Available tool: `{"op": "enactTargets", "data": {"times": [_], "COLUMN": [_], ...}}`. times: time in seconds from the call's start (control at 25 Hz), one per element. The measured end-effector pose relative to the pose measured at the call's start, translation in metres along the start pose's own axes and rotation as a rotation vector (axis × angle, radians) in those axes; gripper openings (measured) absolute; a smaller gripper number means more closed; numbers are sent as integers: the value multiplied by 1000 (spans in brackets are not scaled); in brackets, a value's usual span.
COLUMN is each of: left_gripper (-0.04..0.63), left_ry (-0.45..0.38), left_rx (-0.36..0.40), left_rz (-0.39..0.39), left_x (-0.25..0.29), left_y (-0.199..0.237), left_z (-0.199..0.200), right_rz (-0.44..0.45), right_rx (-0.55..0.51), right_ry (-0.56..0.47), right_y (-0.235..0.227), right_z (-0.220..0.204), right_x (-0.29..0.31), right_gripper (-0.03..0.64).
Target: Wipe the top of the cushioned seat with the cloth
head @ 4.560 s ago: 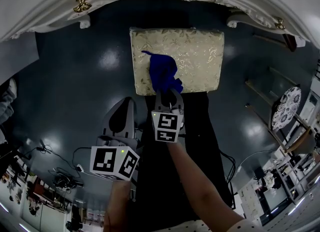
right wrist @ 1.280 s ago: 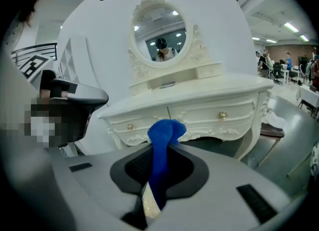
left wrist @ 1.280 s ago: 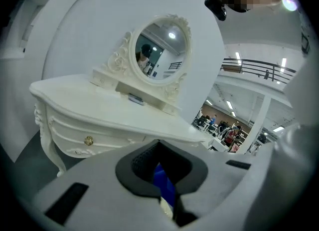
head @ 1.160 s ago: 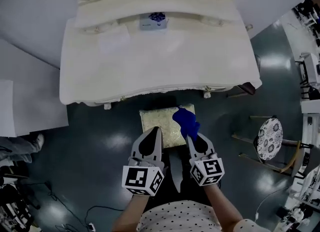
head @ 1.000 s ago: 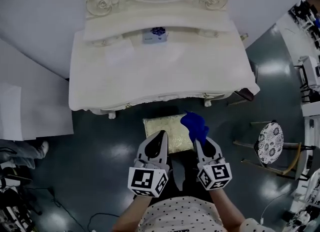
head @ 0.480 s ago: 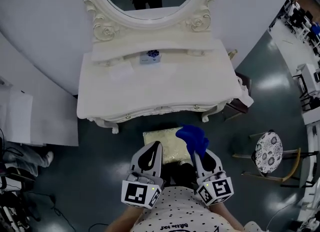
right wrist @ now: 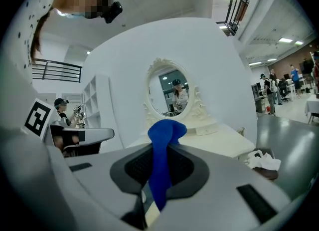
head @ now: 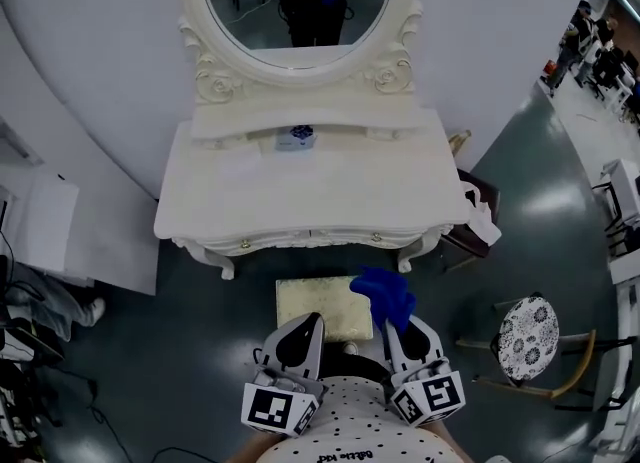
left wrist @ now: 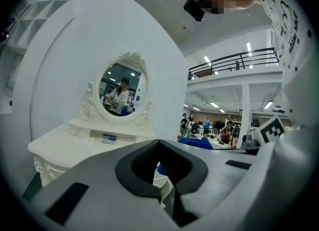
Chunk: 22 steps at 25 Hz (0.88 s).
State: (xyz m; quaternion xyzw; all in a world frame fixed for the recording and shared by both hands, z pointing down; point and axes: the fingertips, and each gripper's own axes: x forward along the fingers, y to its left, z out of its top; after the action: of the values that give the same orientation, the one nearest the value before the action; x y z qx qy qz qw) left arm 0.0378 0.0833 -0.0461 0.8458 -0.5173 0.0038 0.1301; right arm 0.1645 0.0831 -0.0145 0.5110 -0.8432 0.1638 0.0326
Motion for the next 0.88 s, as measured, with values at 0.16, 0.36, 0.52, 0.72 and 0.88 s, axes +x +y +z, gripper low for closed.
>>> {"op": "enactTargets", "data": {"times": [0.16, 0.36, 0.52, 0.72, 0.88], "left_gripper": [-3, -3, -3, -3, -3], "left_ry": [-25, -24, -28, -30, -38], "left_rx": [-2, -4, -9, 16, 6], "left_rz": [30, 22, -3, -10, 9], "left_x": [3, 4, 10, 13, 13], "left_y": [-14, -36, -50, -54, -50], "left_z": [0, -8, -10, -9, -8], "right_rz": [24, 32, 37, 52, 60], "right_rx": [-20, -37, -74, -92, -107], "right_ry": [3, 22, 27, 21, 18], "right_y": [-14, -25, -28, -28, -28], "right_z": [-1, -6, -6, -6, -6], "right_x": [-13, -25, -31, -33, -34], "right_gripper": [58, 60, 60, 60, 59]}}
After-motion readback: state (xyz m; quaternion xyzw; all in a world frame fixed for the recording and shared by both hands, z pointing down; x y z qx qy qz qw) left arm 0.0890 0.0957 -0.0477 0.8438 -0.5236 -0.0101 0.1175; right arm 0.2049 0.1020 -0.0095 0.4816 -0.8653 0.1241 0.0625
